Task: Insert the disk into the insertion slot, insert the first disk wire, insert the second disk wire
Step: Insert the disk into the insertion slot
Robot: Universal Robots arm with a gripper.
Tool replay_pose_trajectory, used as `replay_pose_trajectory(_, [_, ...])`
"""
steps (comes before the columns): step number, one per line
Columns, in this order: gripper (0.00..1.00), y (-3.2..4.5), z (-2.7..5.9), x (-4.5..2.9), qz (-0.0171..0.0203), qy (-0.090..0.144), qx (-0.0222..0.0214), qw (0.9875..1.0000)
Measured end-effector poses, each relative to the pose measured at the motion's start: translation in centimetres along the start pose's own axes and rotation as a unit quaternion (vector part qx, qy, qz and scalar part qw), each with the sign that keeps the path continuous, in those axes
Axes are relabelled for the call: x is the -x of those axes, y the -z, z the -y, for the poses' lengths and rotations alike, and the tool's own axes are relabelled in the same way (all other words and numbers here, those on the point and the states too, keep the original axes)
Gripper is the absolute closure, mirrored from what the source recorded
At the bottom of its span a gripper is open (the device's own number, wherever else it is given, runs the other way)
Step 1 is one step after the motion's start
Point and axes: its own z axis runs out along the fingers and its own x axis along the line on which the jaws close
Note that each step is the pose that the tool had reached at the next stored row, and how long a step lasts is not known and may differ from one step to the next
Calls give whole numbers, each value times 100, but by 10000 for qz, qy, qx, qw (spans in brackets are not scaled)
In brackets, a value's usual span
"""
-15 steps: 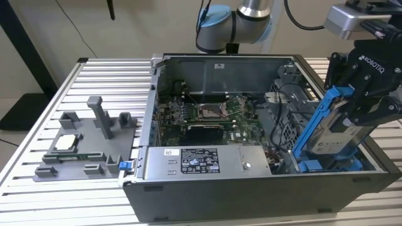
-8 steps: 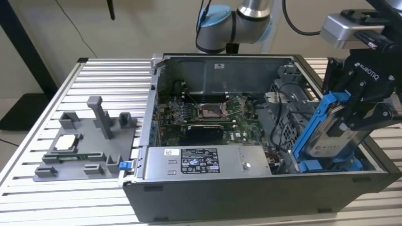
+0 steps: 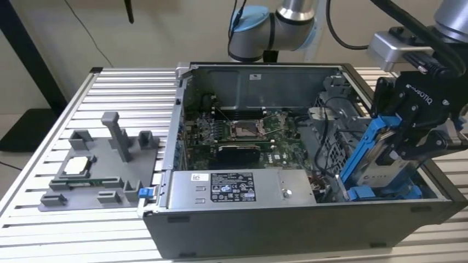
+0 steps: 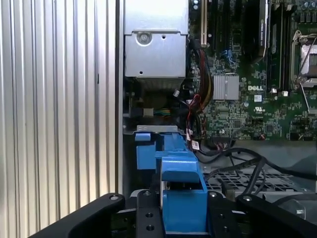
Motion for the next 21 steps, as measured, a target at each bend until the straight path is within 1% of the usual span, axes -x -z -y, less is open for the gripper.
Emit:
replay_pose_trajectory(2, [100, -22, 1, 0, 0, 0, 0, 10000])
replay_pose_trajectory(6, [100, -25, 1, 0, -1, 0, 0, 10000])
replay_pose_trajectory(7, [0, -25, 1, 0, -1, 0, 1, 10000])
replay_pose_trajectory(10, [0, -21, 1, 0, 0, 0, 0, 10000])
replay_pose_trajectory(13, [0, 47, -1, 0, 0, 0, 1, 10000])
replay_pose_trajectory(15, [0, 70, -2, 0, 3, 0, 0, 10000])
replay_pose_trajectory(18, [0, 78, -2, 1, 19, 1, -38, 10000])
replay_pose_trajectory(21, [0, 120, -4, 8, 30, 1, -51, 10000])
